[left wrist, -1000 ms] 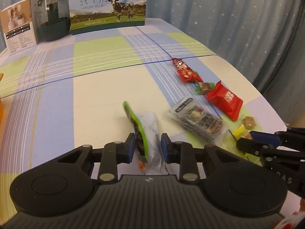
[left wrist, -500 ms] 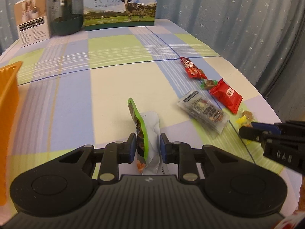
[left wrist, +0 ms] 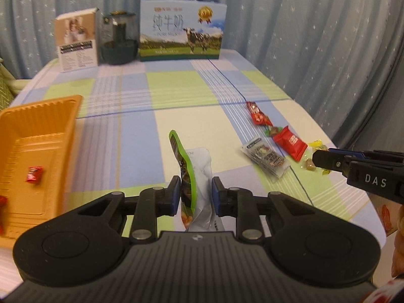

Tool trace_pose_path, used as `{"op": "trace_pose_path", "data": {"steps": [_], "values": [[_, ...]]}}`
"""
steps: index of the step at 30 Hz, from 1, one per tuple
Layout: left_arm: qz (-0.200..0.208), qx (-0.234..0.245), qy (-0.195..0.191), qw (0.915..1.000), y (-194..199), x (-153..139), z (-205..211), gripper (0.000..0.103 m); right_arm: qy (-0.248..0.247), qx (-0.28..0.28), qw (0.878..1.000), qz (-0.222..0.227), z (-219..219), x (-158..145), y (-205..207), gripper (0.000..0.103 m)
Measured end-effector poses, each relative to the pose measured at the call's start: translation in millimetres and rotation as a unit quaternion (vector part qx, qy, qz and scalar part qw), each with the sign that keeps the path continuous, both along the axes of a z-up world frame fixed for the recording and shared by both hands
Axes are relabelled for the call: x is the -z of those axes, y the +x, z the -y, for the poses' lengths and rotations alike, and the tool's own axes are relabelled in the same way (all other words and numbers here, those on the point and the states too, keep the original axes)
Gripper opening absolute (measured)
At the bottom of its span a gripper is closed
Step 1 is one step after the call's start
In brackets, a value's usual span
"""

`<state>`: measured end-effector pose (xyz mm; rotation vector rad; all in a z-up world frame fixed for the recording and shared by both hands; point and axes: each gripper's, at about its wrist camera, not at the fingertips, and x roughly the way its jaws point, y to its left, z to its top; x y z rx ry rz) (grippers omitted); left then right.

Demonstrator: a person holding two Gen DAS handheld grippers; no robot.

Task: Organize snacks
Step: 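Carry the pouch and yellow candy to the orange tray and release both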

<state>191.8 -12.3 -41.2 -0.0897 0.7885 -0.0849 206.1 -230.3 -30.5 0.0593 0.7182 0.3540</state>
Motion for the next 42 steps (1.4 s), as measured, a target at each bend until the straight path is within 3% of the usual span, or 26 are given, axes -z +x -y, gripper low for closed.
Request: {"op": "trace_pose_path", "data": {"steps": [15,27,42], "values": [[0.026,-0.057,0.005,0.9980,-75.3,-49.4,-52.7,0.023,0.024,-0.059,0.998,0.018,-68.9,-38.6,-54.2,0.022],[0.038,-0.108,0.015,0.9933,-117.5,-67.4,-106.1,0.023,0.032,-0.117,0.992,0.022,-129.8,-49.8,-73.1,0.022],[0.027,-0.143,0.039,0.9885,-113.7,-61.8,-185.1,0.023,0.046,-0.185,0.982,-0.008,-218.8,-33.2,-48.1,0.022]]}}
